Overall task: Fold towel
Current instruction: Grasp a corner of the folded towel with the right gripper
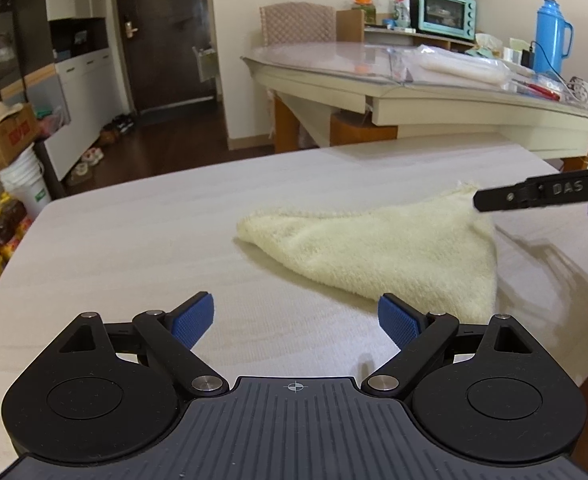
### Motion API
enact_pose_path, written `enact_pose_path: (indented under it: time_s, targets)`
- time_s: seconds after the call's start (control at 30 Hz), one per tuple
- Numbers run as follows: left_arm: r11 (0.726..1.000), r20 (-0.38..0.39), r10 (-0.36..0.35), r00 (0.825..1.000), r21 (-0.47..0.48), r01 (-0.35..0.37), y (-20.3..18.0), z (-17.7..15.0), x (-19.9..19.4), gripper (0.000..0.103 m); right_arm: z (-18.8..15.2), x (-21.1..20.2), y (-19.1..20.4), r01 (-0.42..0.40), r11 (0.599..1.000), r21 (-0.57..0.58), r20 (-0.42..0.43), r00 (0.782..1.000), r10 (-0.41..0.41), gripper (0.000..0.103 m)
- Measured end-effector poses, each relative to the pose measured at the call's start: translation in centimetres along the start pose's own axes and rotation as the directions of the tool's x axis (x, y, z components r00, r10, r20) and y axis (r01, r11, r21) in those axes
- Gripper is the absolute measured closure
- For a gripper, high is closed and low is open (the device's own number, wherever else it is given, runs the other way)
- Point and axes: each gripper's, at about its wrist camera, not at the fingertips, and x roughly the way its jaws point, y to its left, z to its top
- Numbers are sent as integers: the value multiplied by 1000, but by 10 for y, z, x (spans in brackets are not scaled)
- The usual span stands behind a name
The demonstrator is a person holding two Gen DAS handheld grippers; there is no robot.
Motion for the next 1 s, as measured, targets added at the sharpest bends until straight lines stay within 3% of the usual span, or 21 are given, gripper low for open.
enact_pose_path:
  time_s: [0.1,0.2,0.23,0.27,0.43,0.5,0.6,0.7,0.83,1.0]
  targets:
    - [1000,4,-5,1000,-11,5,4,4,2,10,1,7,-6,-3,999,32,-12,1000,4,56]
    - [1000,7,0,1000,-20,0,9,6,4,10,1,12,-9,2,999,36,-11,1000,-2,78]
    - [1000,6,2,1000,-24,-2,11,6,5,10,1,13,-9,5,999,32,-9,1000,-5,90]
    - [1000,6,4,1000,-29,-4,12,6,5,10,1,14,-6,21,1000,11,-2,1000,-21,94]
    - [998,17,36,999,-48,-35,27,4,-6,10,2,-3,13,34,997,-73,74,997,-28,97]
    - [997,25,62,998,-52,-61,36,3,-14,10,-3,-17,40,-69,983,-172,86,993,85,97]
    - [991,39,111,993,-78,-107,52,-1,-28,10,-19,-26,79,-187,933,-308,32,978,207,97]
    - [982,46,160,986,-113,-154,69,-6,-42,10,-47,-28,120,-322,850,-418,-68,944,324,97]
    - [970,42,204,978,-146,-196,86,-14,-57,10,-89,-20,162,-403,748,-528,-189,914,360,97]
    - [965,28,217,976,-159,-210,94,-24,-65,10,-107,-20,181,-478,673,-564,-278,878,391,91]
